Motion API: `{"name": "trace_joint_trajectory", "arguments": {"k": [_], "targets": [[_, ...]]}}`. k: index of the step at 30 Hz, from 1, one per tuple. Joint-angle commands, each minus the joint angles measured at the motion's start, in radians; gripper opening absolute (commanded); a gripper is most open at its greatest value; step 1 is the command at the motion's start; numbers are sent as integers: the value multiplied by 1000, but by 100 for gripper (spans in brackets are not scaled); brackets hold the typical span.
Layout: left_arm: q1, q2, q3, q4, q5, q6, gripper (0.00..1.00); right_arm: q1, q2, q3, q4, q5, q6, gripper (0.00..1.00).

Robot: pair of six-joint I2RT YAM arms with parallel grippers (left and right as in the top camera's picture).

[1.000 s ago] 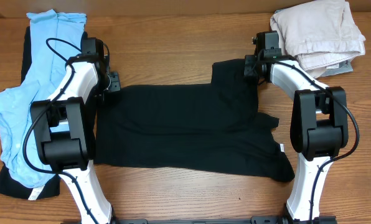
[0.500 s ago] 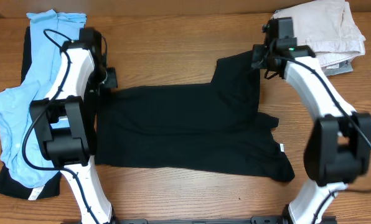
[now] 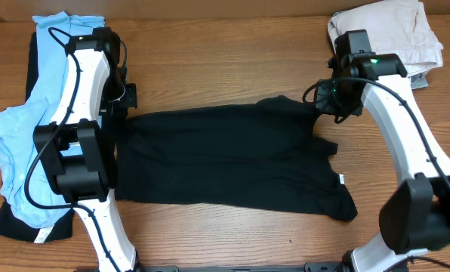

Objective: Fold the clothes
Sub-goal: 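Pull the right sleeve down and right with the right gripper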

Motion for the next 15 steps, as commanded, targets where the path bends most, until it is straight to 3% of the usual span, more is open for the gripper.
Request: {"name": "trace_joint_trajectory", "arguments": {"k": [1,15], "targets": [[0,0,24,-29,-23,16,4,-6,-110,9,-43,-9,14,4],[0,-68,24,-118,-83,-38,4,-44,-217,-65,-261,-15,18,4]]}}
